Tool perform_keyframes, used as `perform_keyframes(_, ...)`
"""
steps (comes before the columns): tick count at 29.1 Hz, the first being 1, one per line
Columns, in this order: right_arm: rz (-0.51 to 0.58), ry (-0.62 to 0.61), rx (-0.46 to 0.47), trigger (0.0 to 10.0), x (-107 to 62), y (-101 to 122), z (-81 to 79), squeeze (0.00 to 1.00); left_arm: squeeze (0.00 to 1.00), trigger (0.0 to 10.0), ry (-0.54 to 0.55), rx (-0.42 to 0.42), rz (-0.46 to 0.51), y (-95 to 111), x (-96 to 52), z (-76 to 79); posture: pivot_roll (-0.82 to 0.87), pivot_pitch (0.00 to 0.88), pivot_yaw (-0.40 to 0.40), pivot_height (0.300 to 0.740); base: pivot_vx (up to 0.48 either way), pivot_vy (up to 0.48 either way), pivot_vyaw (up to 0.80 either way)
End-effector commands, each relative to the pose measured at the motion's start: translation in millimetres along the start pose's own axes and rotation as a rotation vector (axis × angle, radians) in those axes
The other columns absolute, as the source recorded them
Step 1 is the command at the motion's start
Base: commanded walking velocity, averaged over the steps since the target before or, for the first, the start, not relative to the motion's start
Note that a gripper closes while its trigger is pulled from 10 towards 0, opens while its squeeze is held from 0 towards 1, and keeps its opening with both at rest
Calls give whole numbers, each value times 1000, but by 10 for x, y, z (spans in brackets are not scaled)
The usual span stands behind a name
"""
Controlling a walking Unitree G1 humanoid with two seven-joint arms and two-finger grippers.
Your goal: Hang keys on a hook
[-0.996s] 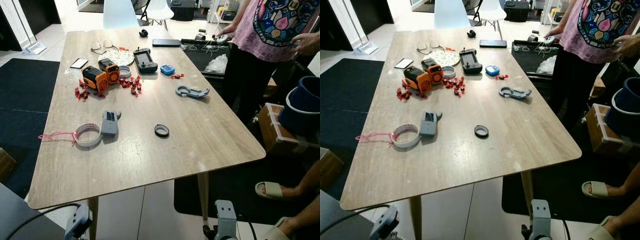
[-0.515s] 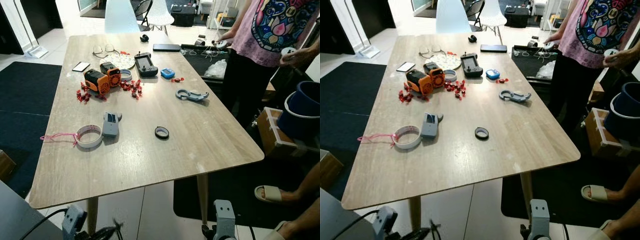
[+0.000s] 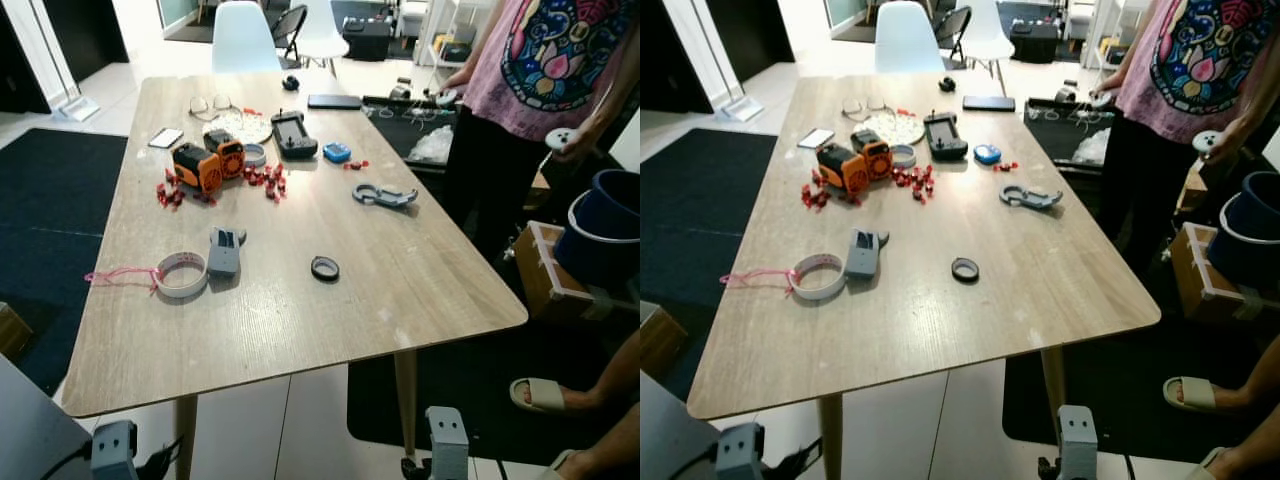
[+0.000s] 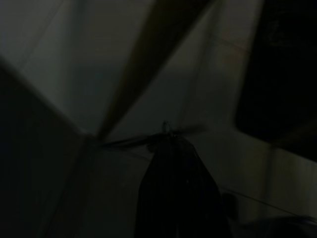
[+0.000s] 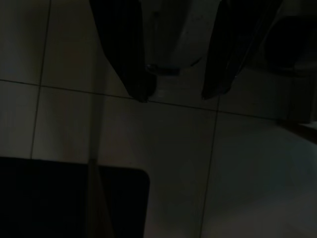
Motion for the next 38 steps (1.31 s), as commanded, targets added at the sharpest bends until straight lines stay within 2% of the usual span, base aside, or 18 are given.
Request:
perform_keyframes(1,-29,8,-7,10000,-17,-82,-17,0,0,10000,61,23,-30,-127,-23,-22,38,43,-5,740,0,0,0)
perform_keyframes(4,-27,16,-13,10000,-17,-86,-33,0,0,10000,83,62,-34,-155,-19,-13,36,40,-5,740,0,0,0)
perform_keyframes(7,-23,26,-21,10000,-11,-77,-59,0,0,10000,99,115,-49,-184,30,58,36,28,-3,740,0,0,0)
perform_keyframes(10,-23,26,-21,10000,-11,-77,-59,0,0,10000,99,115,-49,-184,30,58,36,28,-3,740,0,0,0)
perform_keyframes(13,-16,33,-28,10000,8,-31,-87,0,0,10000,104,186,-18,-110,107,125,33,16,4,740,0,0,0)
perform_keyframes(25,3,31,-45,10000,27,38,-90,0,0,10000,68,176,-47,-79,189,184,32,0,29,740,0,0,0)
perform_keyframes(29,-1,21,-28,10000,26,20,-99,0,0,10000,65,241,-56,-31,232,192,37,0,55,740,0,0,0)
perform_keyframes(31,-1,21,-28,10000,26,20,-99,0,0,10000,65,241,-56,-31,232,192,37,0,55,740,0,0,0)
perform_keyframes(32,-18,23,-14,10000,15,-44,-135,0,0,10000,61,265,-76,-28,240,180,47,3,66,740,0,0,0)
perform_keyframes(36,-32,31,-10,10000,7,-91,-168,0,0,10000,55,294,-103,-49,242,175,51,7,60,740,0,0,0)
perform_keyframes(38,-42,39,-18,10000,2,-115,-179,0,0,10000,42,335,-114,-78,236,185,51,9,55,740,0,0,0)
Point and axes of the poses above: a point about 5 cm out from each wrist's last joint towards the gripper, its own x axis pointing out of the wrist towards the gripper, its own y axis along the axis of the wrist's last joint, z = x × y, the point moved 1 cm from there along x, pointing out of the wrist towards the gripper, and after that the axes turned 9 degrees about -x, right-handed, at the moved point
